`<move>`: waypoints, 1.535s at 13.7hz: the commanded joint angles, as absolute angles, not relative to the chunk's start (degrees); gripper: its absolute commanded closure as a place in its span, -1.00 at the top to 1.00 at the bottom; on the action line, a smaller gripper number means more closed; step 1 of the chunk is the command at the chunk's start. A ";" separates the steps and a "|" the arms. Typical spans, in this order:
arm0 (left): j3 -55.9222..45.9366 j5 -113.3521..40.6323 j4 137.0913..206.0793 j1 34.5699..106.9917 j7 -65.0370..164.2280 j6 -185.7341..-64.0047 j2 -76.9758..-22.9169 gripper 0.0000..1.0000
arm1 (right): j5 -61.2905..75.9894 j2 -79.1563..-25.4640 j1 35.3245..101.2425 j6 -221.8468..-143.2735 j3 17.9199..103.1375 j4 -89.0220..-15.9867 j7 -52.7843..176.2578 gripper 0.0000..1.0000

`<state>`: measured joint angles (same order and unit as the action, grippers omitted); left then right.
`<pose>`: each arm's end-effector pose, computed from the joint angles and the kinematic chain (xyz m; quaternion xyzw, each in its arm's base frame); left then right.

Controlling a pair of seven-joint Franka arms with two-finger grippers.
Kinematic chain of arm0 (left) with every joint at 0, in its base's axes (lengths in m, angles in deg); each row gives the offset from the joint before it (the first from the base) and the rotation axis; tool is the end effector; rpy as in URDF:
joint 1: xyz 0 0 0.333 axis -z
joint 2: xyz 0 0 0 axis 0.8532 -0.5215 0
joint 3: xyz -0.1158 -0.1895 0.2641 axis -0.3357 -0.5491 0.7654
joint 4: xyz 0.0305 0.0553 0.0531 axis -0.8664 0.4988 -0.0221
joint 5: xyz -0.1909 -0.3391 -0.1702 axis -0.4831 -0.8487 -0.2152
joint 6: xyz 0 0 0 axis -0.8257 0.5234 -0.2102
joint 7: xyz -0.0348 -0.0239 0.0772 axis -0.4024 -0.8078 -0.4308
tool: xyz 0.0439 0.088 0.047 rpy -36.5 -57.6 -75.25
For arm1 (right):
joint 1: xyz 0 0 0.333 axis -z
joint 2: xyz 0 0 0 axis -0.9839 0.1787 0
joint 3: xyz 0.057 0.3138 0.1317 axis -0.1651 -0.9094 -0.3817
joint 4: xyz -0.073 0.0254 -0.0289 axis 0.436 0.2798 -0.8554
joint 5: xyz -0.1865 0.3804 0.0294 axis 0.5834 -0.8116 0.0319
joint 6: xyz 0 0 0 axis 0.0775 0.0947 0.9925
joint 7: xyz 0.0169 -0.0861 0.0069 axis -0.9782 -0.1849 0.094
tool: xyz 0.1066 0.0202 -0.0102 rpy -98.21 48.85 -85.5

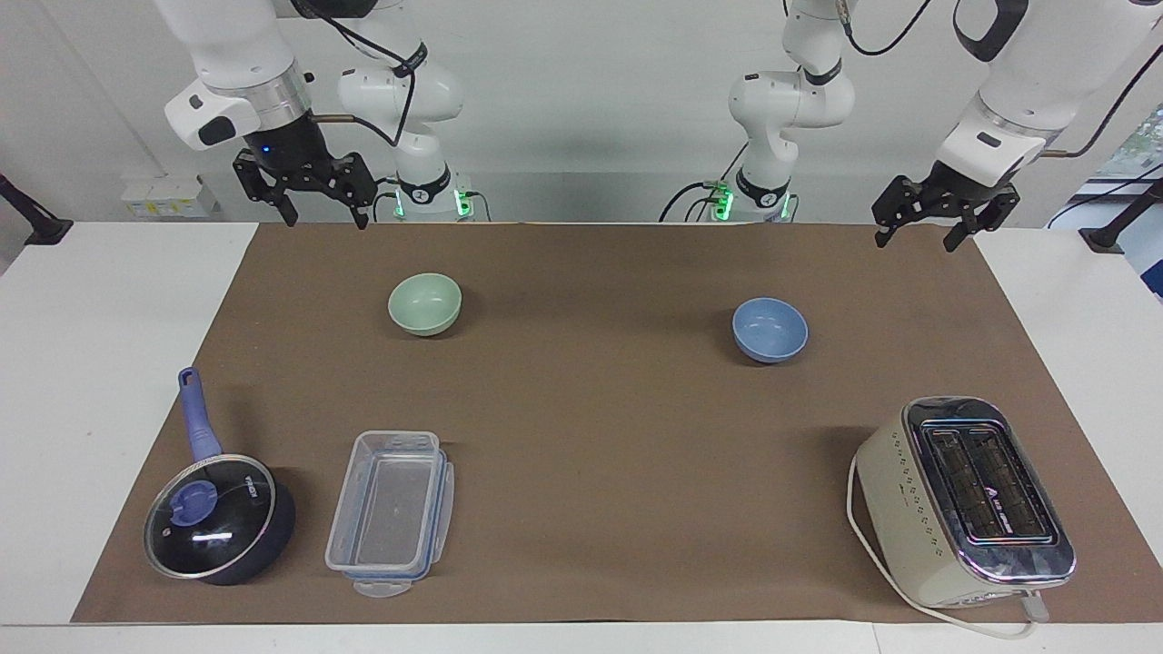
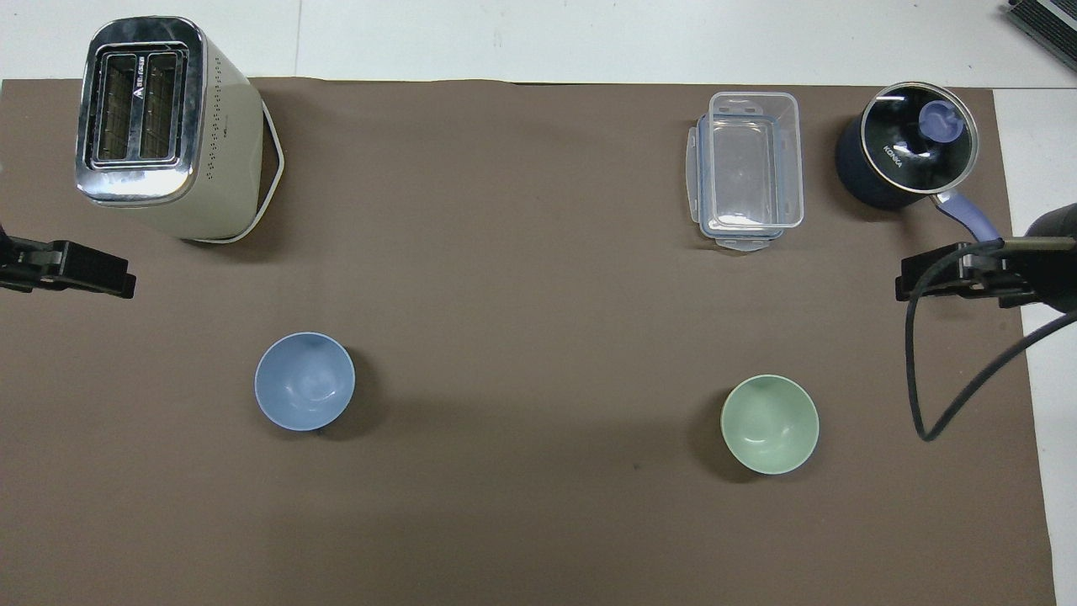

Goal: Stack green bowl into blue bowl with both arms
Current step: 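Move the left gripper toward the blue bowl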

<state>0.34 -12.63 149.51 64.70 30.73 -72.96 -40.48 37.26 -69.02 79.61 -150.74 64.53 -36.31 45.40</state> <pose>0.5821 -0.0421 0.6671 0.9978 -0.0639 -0.0102 0.0129 0.5693 0.0347 0.6830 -0.9991 0.0428 0.0041 0.0049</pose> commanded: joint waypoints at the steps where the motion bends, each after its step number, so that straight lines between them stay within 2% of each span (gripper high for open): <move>1: 1.20 -12.98 148.42 65.33 29.41 -72.17 -41.21 1.00 | 37.24 -68.88 80.06 -150.13 64.21 -35.76 43.81 1.00; 7: 1.29 -12.98 150.53 65.68 29.23 -72.53 -40.50 1.00 | 37.24 -68.88 80.06 -150.13 64.21 -35.85 43.81 1.00; 12: 1.20 -13.07 157.03 65.77 29.23 -77.53 -38.75 1.00 | 37.15 -69.06 80.06 -150.04 64.21 -35.94 43.81 1.00; 21: 1.11 -13.24 168.54 66.91 30.90 -90.00 -39.27 1.00 | 37.15 -69.32 80.15 -150.04 64.21 -36.55 43.89 1.00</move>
<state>0.38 -12.64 163.89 65.58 30.10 -85.94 -40.69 37.25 -69.02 79.61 -150.74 64.53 -36.36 45.38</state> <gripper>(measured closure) 0.000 0.000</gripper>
